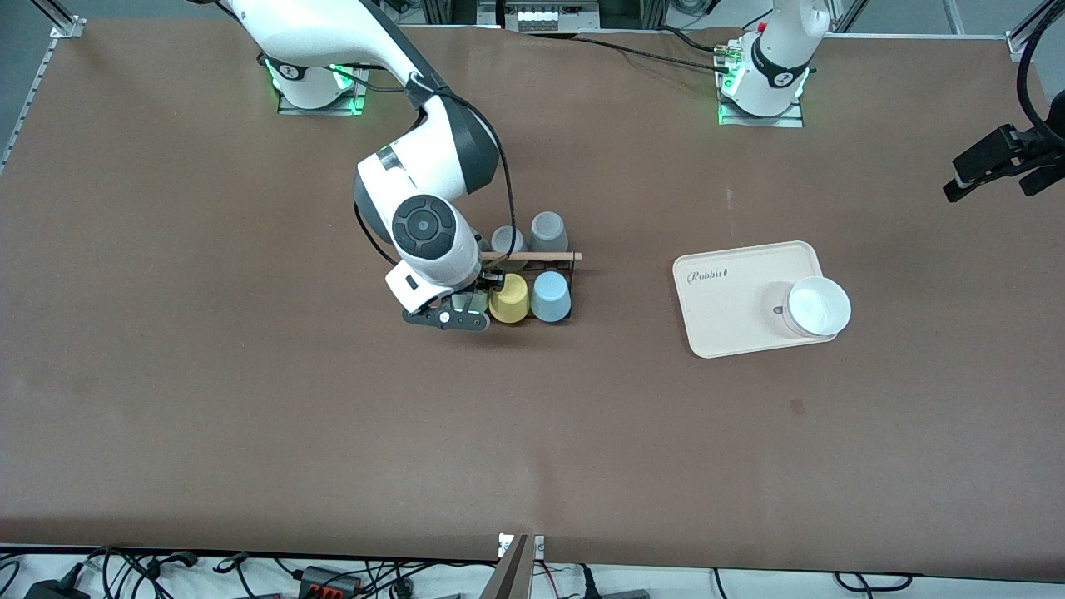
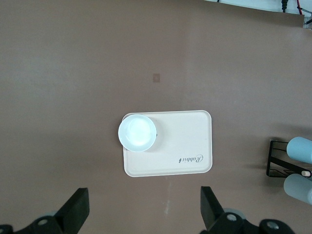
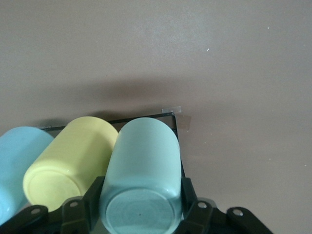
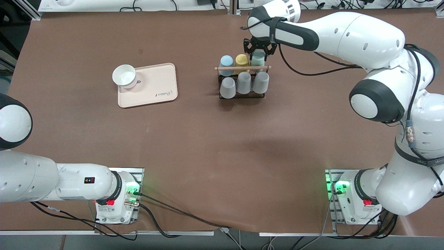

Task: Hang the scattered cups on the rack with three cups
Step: 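Carry the teal cup to the rack and hang it on a peg, then open the right gripper and withdraw it from the rack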

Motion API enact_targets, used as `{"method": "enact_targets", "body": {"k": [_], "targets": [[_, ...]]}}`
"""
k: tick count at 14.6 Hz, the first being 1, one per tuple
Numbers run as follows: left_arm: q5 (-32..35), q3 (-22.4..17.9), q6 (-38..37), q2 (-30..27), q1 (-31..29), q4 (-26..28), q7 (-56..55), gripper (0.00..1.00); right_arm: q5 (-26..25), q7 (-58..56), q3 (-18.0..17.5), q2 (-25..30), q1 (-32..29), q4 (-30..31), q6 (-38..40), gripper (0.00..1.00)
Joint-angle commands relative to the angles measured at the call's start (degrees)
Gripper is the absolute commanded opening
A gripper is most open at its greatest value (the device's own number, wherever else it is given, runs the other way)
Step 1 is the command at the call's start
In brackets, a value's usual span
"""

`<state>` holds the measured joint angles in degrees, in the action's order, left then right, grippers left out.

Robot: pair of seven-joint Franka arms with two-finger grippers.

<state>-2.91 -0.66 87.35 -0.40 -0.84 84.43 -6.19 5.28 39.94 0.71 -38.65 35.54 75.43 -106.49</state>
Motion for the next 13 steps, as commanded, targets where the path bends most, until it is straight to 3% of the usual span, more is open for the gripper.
{"method": "enact_targets", "body": {"k": [1,3,4,5,9,13], "targets": [[-1.5,0.0,0.5,-0.7,-0.2,1.0,1.4,1.00,0.4,0.6,0.3,-1.9,0.2,-1.9,0.0,0.24],[-1.5,0.1,0.5,-0.7,0.0,1.0,1.4,1.00,0.4,0.6,0.3,-2.5,0.1,-1.9,-0.7,0.29],[-1.5,0.1,0.4,-0.7,0.0,1.0,1.4,1.00,0.8,0.6,0.3,-2.5,0.1,-1.9,-0.7,0.68],[-1.5,0.1,0.4,-0.7,0.0,1.0,1.4,1.00,1.2,0.6,0.4,-2.1,-0.4,-1.9,-0.6,1.00],[-1.4,0.1,0.4,-0.7,0.0,1.0,1.4,1.00,2.2,0.2,1.1,0.8,-2.6,-2.1,1.0,1.00],[-1.4,0.1,0.4,-0.7,0.0,1.0,1.4,1.00,1.4,0.1,1.2,8.0,-7.0,-2.1,2.9,1.00]]}}
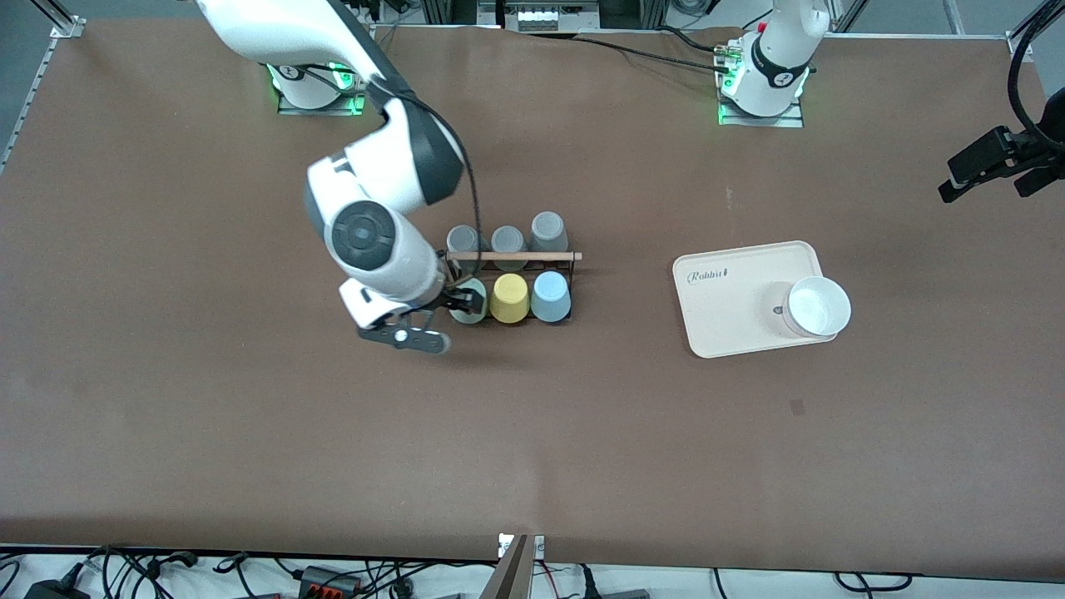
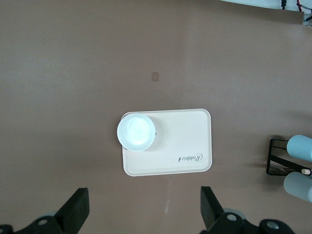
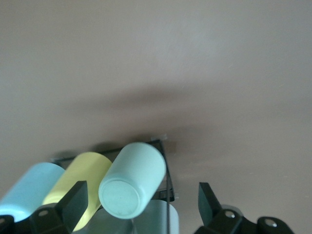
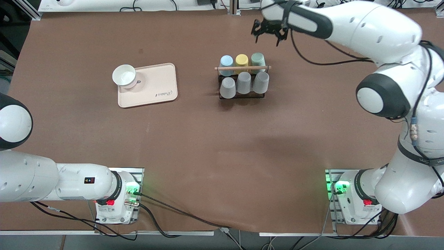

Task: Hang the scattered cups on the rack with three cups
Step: 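Open the right gripper and withdraw it from the rack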

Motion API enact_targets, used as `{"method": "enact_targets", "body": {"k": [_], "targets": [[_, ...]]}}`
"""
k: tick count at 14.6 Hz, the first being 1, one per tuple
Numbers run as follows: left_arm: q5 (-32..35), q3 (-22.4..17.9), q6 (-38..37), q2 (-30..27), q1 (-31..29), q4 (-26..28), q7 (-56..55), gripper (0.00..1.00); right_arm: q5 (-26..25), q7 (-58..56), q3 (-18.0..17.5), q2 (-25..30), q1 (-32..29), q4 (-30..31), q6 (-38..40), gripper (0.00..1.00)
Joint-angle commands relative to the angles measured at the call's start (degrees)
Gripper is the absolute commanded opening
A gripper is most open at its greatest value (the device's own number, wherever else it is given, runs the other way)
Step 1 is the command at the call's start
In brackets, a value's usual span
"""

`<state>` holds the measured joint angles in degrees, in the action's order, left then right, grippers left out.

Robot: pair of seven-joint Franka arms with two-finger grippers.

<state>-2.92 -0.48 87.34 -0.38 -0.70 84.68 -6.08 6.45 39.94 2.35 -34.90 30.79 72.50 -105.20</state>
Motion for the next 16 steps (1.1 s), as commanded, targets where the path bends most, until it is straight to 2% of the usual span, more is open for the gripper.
{"method": "enact_targets", "body": {"k": [1,3,6,9,11,16], "targets": [[-1.4,-0.1,0.4,-0.7,-0.1,0.7,1.3,1.00,0.0,-0.1,0.2,5.4,-3.9,0.8,1.7,1.00],[-1.4,0.0,0.4,-0.8,-0.1,0.7,1.3,1.00,-0.3,-2.4,0.6,7.0,-8.9,0.8,2.6,1.00],[-1.4,-0.1,0.3,-0.8,-0.1,0.7,1.2,1.00,-0.3,-13.1,0.9,7.6,-15.9,0.8,5.6,1.00],[-1.4,0.0,0.1,-0.7,0.0,0.7,1.3,1.00,-4.3,-22.4,0.8,10.0,-21.7,0.8,6.5,1.00],[-1.1,0.0,-0.2,-0.7,0.0,0.7,1.3,1.00,-5.0,-28.7,0.7,12.0,-25.3,1.0,6.5,1.00],[-0.7,-0.1,-2.5,-0.7,0.0,0.7,1.2,1.00,-5.2,-40.1,1.3,17.1,-29.5,2.7,6.7,1.00]]}}
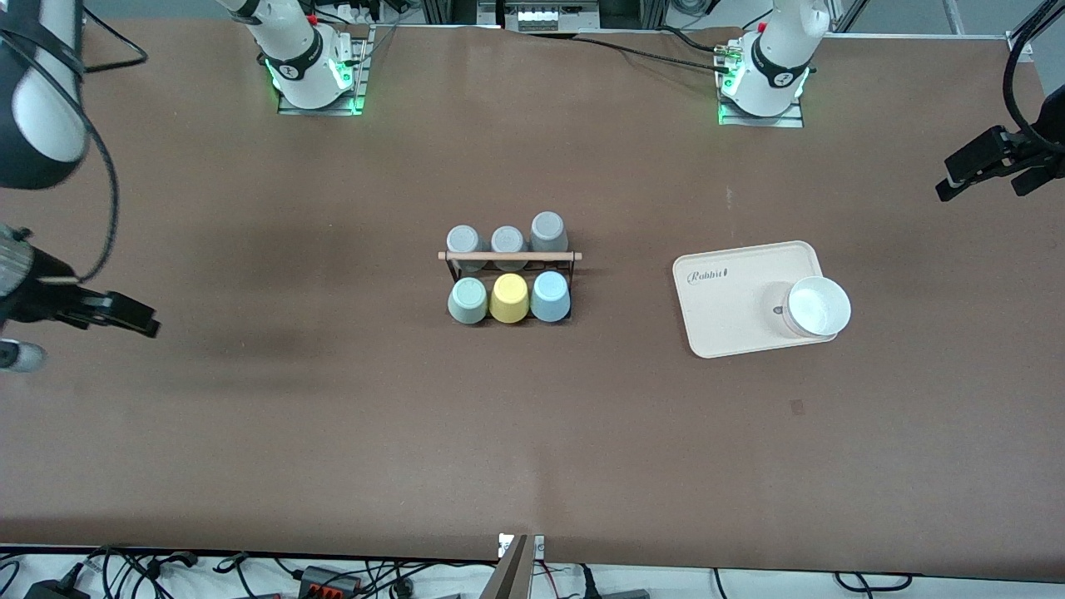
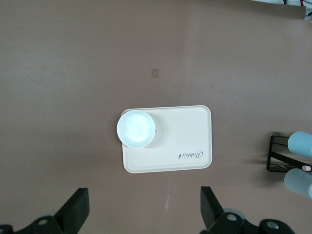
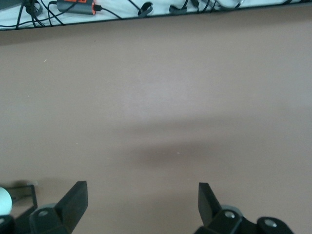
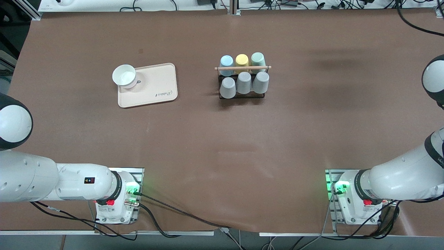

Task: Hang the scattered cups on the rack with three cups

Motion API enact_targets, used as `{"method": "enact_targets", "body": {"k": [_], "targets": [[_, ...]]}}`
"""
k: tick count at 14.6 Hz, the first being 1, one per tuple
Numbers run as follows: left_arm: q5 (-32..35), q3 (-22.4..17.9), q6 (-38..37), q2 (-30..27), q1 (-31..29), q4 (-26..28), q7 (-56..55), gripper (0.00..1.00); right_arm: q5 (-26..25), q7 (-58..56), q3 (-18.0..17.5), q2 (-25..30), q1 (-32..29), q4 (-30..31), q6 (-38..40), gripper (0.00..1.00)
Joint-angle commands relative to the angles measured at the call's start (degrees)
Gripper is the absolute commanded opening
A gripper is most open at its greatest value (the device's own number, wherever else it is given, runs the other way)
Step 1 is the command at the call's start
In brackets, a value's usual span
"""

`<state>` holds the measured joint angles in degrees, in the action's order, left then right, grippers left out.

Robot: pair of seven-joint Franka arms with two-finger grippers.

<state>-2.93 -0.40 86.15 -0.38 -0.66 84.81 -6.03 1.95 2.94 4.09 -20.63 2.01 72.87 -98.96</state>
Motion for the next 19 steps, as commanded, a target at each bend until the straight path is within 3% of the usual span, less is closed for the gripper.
{"method": "enact_targets", "body": {"k": [1,5,10,14,19], "targets": [[-0.7,-0.1,-1.4,-0.7,-0.4,0.5,1.4,1.00,-0.7,-4.1,0.9,3.1,-0.5,2.3,0.6,1.00],[-0.5,-0.5,-1.5,-0.7,-0.7,0.8,6.5,1.00,-0.8,-5.2,1.1,5.0,-0.7,3.8,4.0,1.00],[2.9,0.0,-1.3,-0.7,-0.3,0.6,6.6,1.00,-2.0,-5.5,1.1,12.9,-0.6,17.5,-2.7,1.00],[2.9,0.0,-1.2,-0.7,-0.3,0.7,6.6,1.00,-2.0,-5.5,1.0,17.0,-0.4,23.2,-3.4,1.00],[2.9,0.0,-1.2,-0.7,-0.1,0.8,6.6,1.00,-1.9,-5.9,0.7,17.2,-0.3,22.0,-1.8,1.00]]}}
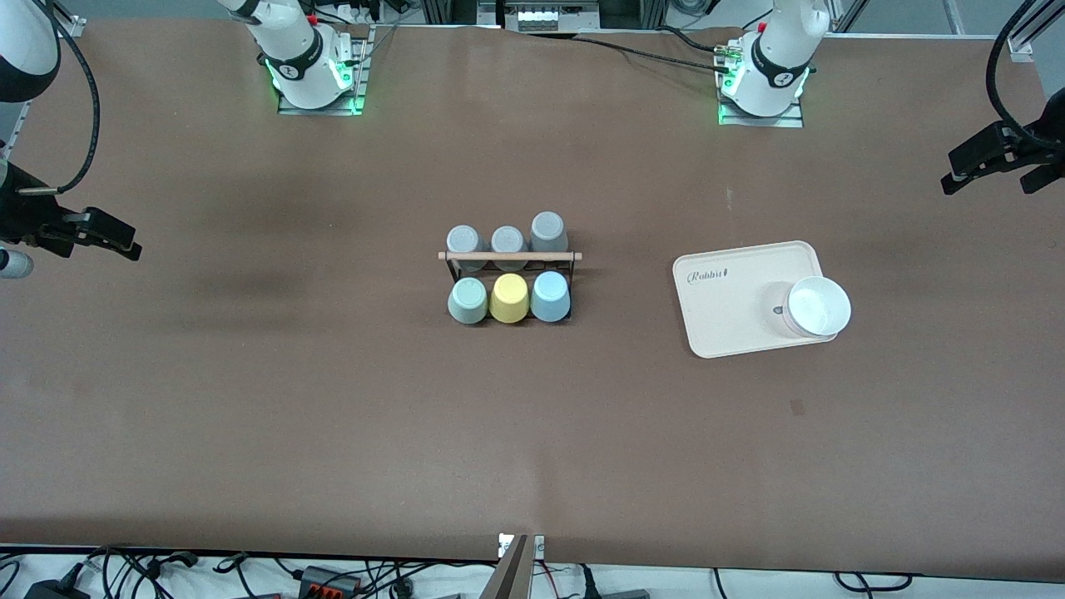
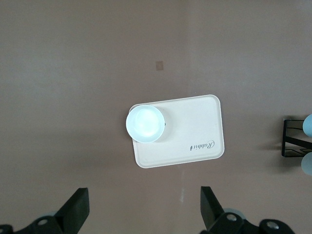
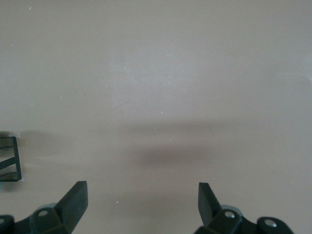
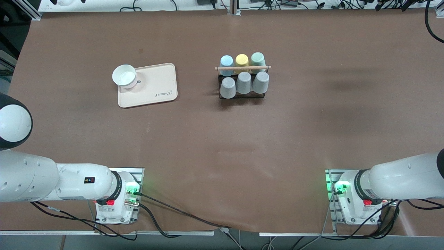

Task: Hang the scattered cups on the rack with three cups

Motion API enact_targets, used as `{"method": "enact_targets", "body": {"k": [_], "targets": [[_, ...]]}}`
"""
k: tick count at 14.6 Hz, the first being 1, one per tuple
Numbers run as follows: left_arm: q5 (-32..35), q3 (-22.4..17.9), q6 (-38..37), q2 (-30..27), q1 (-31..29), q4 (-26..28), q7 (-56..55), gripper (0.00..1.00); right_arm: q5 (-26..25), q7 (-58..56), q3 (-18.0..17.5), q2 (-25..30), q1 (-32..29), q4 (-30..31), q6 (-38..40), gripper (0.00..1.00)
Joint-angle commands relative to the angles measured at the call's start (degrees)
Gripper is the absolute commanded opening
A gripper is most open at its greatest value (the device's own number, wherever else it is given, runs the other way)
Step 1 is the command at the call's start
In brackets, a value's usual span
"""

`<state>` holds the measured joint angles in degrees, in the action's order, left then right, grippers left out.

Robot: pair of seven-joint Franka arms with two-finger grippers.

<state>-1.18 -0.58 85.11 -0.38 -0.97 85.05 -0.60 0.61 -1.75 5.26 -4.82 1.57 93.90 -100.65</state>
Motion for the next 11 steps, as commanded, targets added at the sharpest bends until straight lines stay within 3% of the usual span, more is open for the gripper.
{"method": "enact_targets", "body": {"k": [1,11], "targets": [[1.2,0.1,-0.2,-0.7,0.2,0.6,1.1,1.00,-0.5,-1.3,-0.5,1.6,0.2,0.9,-0.1,1.00],[1.1,0.1,-0.2,-0.6,0.3,0.6,1.0,1.00,-0.6,-2.9,-0.4,2.6,0.1,0.9,2.6,1.00]]}}
